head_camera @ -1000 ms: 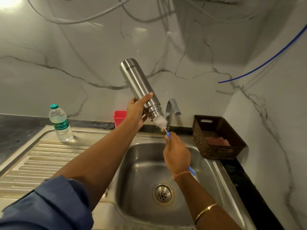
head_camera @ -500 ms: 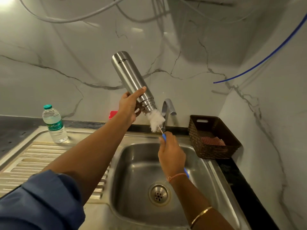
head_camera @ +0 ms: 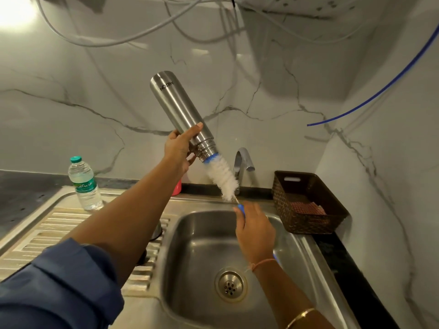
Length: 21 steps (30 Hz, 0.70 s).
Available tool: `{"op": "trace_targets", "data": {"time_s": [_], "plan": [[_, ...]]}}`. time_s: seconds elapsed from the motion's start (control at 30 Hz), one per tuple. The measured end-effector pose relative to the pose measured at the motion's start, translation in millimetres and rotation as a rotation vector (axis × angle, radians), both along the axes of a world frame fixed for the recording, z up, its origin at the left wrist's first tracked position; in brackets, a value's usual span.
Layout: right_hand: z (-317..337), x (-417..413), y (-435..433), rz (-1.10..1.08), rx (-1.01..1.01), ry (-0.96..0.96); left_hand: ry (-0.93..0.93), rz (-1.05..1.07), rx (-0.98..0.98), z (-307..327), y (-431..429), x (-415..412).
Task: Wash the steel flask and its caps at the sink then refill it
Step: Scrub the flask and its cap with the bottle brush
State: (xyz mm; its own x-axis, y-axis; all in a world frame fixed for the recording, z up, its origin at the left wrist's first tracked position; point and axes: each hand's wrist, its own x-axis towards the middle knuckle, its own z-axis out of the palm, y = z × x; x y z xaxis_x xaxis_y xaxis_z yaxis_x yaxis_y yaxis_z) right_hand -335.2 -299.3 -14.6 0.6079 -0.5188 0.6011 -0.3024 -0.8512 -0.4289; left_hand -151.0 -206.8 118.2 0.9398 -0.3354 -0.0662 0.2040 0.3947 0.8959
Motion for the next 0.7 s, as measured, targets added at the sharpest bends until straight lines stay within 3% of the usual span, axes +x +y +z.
{"op": "trace_targets", "data": {"time_s": [0.07, 0.13, 0.2, 0.27, 0.7], "plan": [[-0.2, -1.6, 0.1, 0.029, -0.089, -0.104, 0.007, -0.007, -0.014, 2.4, 0.4, -1.4], [12.7, -3.6, 0.2, 0.195, 0.241, -0.155, 0.029, -0.024, -0.028, 3.4, 2.0, -2.4], [24.6, -7.2, -2.0, 0.402, 0.732, -0.129, 0.058, -0.046, -0.039, 1.5, 4.0, -4.0], [33.0, -11.3, -6.1, 0.509, 1.009, -0.090, 0.071, -0.080, -0.036, -3.0, 4.6, -5.9], [55.3, -7.9, -13.4, 0.695, 1.556, 0.057, -0.003, -0.204, 0.041, -11.0, 6.5, -16.4]]}}
